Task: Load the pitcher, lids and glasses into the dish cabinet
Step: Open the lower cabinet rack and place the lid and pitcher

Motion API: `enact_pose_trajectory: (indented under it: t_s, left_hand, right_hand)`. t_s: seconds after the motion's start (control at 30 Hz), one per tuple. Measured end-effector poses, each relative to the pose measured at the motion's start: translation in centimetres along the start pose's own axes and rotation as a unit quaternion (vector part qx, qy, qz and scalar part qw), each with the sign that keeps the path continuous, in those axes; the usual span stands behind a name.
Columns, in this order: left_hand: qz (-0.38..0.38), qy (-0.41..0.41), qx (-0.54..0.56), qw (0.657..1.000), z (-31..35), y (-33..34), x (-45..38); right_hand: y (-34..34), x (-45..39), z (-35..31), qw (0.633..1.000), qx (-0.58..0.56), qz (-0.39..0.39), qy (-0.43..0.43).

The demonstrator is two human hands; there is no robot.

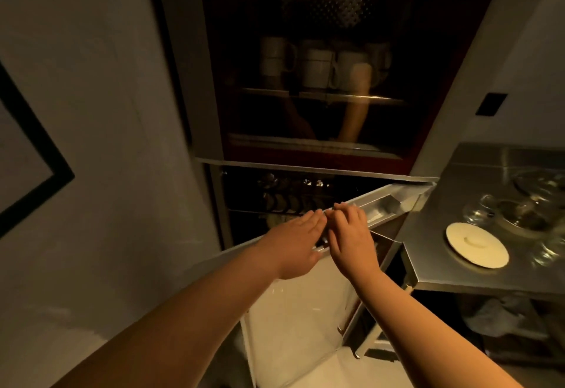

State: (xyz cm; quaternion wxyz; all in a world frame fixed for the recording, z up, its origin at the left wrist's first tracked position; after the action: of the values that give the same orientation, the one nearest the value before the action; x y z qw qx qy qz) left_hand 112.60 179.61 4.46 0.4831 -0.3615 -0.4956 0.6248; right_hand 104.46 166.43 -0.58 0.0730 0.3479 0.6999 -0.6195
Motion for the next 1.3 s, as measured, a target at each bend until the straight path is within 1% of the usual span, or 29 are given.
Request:
enact_pose_trajectory:
  t_s: [0.1, 0.17, 0.3, 0.4, 0.5, 0.67, 0.87, 1.13, 1.3]
  left_hand:
    - [-0.035, 0.031, 0.003, 0.999, 0.7, -0.1, 0.6]
    - [-0.046, 0.061, 0.004, 0.997, 1.0, -0.1, 0.8]
    - [-0.055, 0.119, 0.032, 0.991, 1.8, 0.3, 0.8]
    - [-0.056, 0.139, 0.047, 0.988, 2.9, 1.3, 0.6]
    - [-0.059, 0.147, 0.077, 0.984, 4.6, 2.5, 0.4]
    - [-0.065, 0.142, 0.091, 0.984, 7.2, 3.2, 0.1]
    - [-0.072, 0.153, 0.094, 0.981, 9.8, 3.3, -1.2]
    - [-0.045, 0.133, 0.101, 0.985, 13.4, 6.4, -3.0]
    - [-0.042, 0.149, 0.106, 0.982, 14.9, 6.8, -4.8]
  right_hand:
    - [-0.6, 0.9, 0.0, 1.0, -0.023, 0.021, 0.008]
    - [-1.6, 1.6, 0.1, 0.999, -0.03, 0.027, 0.007]
    - [-3.9, 3.0, 0.9, 0.999, -0.033, -0.004, 0.003]
    - [-5.3, 4.7, 1.7, 1.0, -0.027, -0.015, -0.002]
    - [-6.4, 6.3, 2.5, 0.999, -0.023, -0.035, 0.015]
    - [-8.0, 8.5, 2.9, 0.994, -0.021, -0.072, 0.077]
    - [-10.9, 10.0, 4.6, 0.987, 0.001, -0.134, 0.088]
    - [-13.8, 11.0, 6.7, 0.979, -0.001, -0.182, 0.094]
    - [-15.0, 11.4, 8.0, 0.971, 0.008, -0.219, 0.101]
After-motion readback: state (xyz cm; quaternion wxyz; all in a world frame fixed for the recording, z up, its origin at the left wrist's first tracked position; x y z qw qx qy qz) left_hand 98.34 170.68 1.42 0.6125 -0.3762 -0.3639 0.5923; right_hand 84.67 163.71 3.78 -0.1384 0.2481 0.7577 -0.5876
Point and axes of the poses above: each hand's wrist, its own x-axis away from the middle knuckle, its own y-axis out of the palm, z = x × y, the point moved 1 cm from there along -x, towards the middle knuckle, and after that the axes turned 6 degrees about x, right-handed, at the moved point
